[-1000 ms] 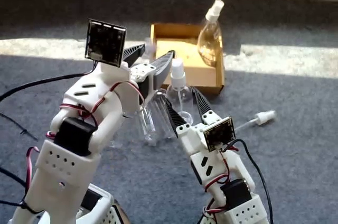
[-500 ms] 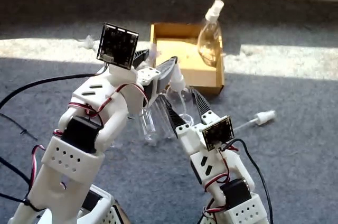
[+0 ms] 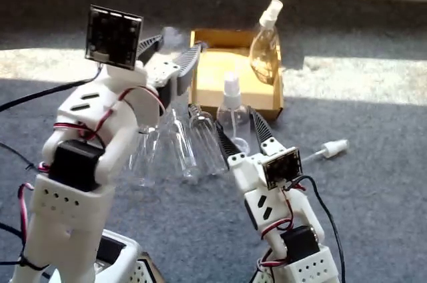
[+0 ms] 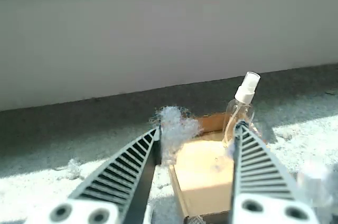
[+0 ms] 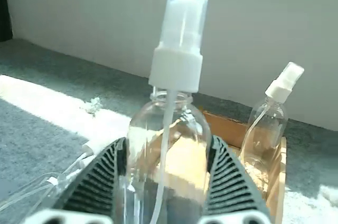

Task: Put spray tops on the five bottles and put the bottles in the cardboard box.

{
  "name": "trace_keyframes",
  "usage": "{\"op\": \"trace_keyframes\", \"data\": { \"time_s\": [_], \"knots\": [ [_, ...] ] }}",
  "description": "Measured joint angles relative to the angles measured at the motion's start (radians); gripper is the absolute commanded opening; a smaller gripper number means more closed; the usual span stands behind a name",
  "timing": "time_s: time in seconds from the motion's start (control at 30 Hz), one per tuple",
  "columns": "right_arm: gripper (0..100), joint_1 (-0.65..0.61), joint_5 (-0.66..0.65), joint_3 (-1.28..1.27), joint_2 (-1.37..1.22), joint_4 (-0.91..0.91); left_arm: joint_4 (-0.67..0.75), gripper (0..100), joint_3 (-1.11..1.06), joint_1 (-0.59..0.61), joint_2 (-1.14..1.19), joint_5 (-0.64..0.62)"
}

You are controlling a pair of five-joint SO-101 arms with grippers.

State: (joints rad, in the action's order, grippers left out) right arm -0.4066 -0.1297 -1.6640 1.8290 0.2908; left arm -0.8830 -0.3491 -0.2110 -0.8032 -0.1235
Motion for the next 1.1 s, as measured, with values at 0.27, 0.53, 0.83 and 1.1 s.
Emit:
{"op": "trace_keyframes", "data": {
  "time_s": [0.27, 0.53, 0.83, 1.1],
  "knots": [
    [0.4, 0.115, 0.002, 0.000, 0.000, -0.176, -0.077, 21, -0.041, 0.092, -0.002, 0.000],
    [0.4, 0.186, 0.002, 0.000, 0.000, -0.399, -0.083, 21, -0.344, 0.055, 0.000, 0.000],
    [0.4, 0.199, 0.002, 0.123, -0.370, -0.423, -0.083, 22, -0.471, 0.057, 0.000, 0.000],
    [0.4, 0.195, 0.143, 0.440, -0.799, -0.331, -0.083, 31, -0.471, 0.035, 0.000, 0.000]
  ]
}}
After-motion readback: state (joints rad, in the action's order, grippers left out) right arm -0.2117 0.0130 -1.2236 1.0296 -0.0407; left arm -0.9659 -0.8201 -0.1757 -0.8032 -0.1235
